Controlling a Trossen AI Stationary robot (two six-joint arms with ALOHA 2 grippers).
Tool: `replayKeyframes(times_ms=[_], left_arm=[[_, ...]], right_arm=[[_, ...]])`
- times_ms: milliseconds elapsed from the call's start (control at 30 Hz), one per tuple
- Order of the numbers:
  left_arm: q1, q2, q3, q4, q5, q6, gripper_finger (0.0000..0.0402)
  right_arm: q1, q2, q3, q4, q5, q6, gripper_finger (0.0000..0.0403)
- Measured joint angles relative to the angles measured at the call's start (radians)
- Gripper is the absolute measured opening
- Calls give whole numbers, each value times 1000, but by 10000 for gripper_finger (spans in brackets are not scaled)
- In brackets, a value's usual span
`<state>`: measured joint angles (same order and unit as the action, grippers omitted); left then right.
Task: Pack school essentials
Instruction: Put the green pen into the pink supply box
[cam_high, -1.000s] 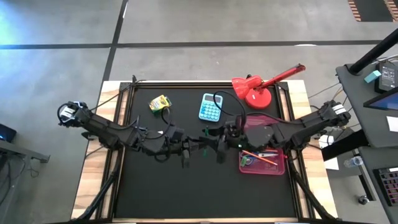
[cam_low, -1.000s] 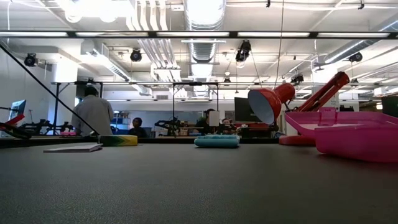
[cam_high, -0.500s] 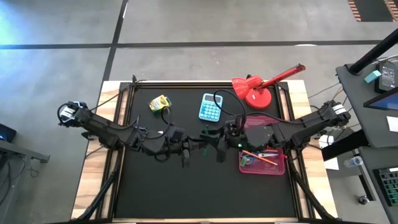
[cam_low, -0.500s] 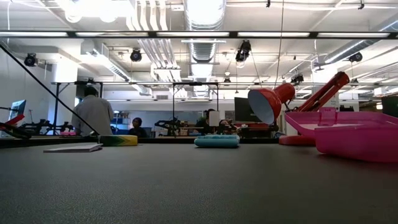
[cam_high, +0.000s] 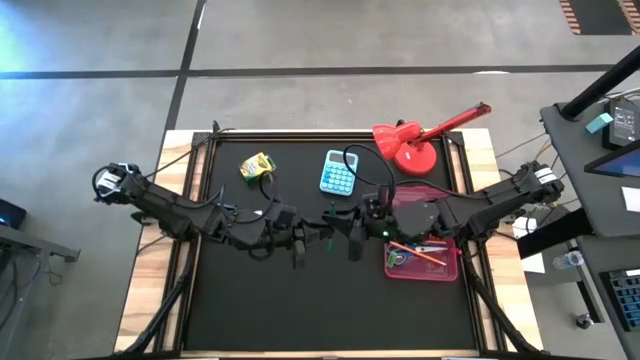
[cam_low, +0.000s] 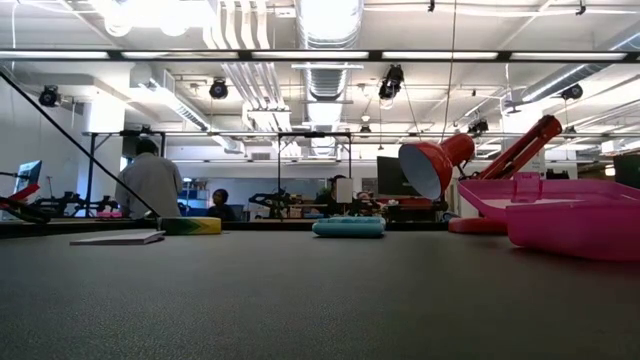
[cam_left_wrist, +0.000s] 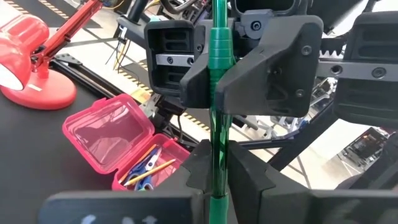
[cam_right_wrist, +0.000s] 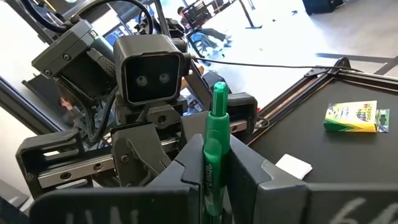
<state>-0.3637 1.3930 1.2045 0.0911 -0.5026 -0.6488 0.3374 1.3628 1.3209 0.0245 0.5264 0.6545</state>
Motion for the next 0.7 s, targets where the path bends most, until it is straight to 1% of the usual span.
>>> replayKeyframes(times_ms=[67,167,300,400,500,633,700], left_arm=[[0,0,0,-3,1,1,37],[0,0,-1,-2,1,2,75],[0,0,-3,-30,18,9,128],[3,0,-4,-97,43,-12,154],[4,0,-4,-222,65,-79,166],[4,0,-16,-437,71,-174,168],[4,0,-29,-532,80,-220,168]], right_arm=[[0,-2,0,-14,-4,6,29],[0,-18,-1,-83,-6,32,29],[-4,-68,-1,-243,-6,79,29],[-4,-115,-1,-428,-5,155,29],[6,-154,-1,-673,-31,278,29],[41,-165,-3,-1006,-146,439,29],[69,-150,-14,-1143,-202,510,29]])
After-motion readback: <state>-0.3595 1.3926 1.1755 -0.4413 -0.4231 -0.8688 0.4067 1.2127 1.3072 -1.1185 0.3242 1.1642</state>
